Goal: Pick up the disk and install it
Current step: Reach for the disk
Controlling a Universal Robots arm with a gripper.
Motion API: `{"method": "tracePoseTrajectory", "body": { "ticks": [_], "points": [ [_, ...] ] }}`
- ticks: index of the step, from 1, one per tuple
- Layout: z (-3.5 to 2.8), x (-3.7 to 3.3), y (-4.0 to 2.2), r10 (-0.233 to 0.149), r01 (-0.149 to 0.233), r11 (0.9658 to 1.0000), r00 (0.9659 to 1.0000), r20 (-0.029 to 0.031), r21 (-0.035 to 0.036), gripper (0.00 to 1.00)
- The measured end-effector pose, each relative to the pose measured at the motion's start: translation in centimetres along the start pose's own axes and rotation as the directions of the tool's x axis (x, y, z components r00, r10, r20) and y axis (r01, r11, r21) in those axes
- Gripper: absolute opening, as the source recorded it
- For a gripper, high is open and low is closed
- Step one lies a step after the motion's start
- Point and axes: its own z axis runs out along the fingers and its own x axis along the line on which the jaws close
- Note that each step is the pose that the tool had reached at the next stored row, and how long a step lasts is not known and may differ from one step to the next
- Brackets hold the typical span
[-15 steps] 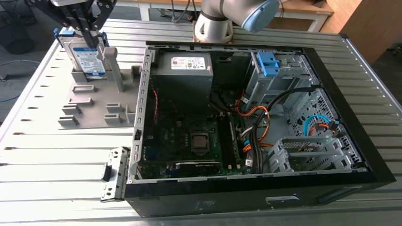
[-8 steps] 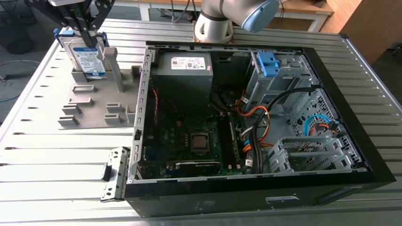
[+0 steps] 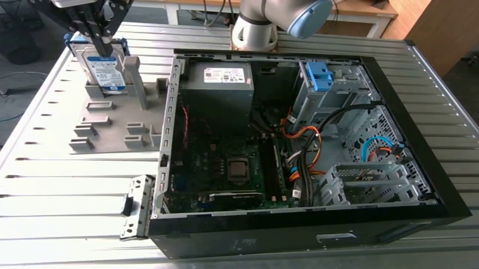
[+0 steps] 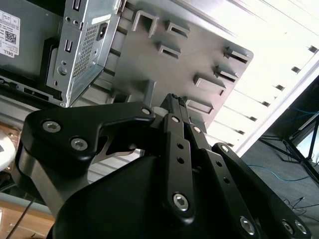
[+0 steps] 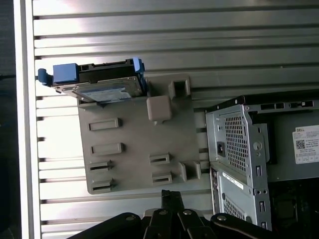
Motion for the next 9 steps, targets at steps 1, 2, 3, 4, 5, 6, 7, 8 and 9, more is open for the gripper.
{"method": "tracePoseTrajectory", "body": {
  "ticks": [1, 2, 3, 4, 5, 6, 7, 8, 9],
  "points": [
    [0.09, 0.1, -0.01, 0.0, 0.0, 1.0, 1.0, 0.0, 0.0001, 0.11],
    [0.2, 0.2, -0.01, 0.0, 0.0, 1.0, 1.0, -0.0001, 0.0002, 0.11],
    [0.33, 0.31, 0.0, 0.0, 0.0, 1.0, 1.0, -0.0001, 0.0003, 0.11],
    [0.45, 0.42, 0.02, 0.0, 0.0, 1.0, 1.0, 0.0, 0.0005, 0.11],
    [0.54, 0.54, 0.06, 0.0, 0.0, 1.0, 1.0, 0.0, 0.0013, 0.11],
    [0.62, 0.68, 0.12, 0.0, 0.0, 1.0, 1.0, 0.0001, 0.0027, 0.11],
    [0.67, 0.83, 0.21, 0.0, 0.0, 1.0, 1.0, 0.0001, 0.0053, 0.11],
    [0.77, 1.18, 0.51, 0.0, 0.0, 1.0, 1.0, 0.0005, 0.0093, 0.11],
    [0.81, 1.41, 0.69, 0.0, 0.0, 0.9999, 1.0, 0.0006, 0.0102, 0.11]
  ]
}}
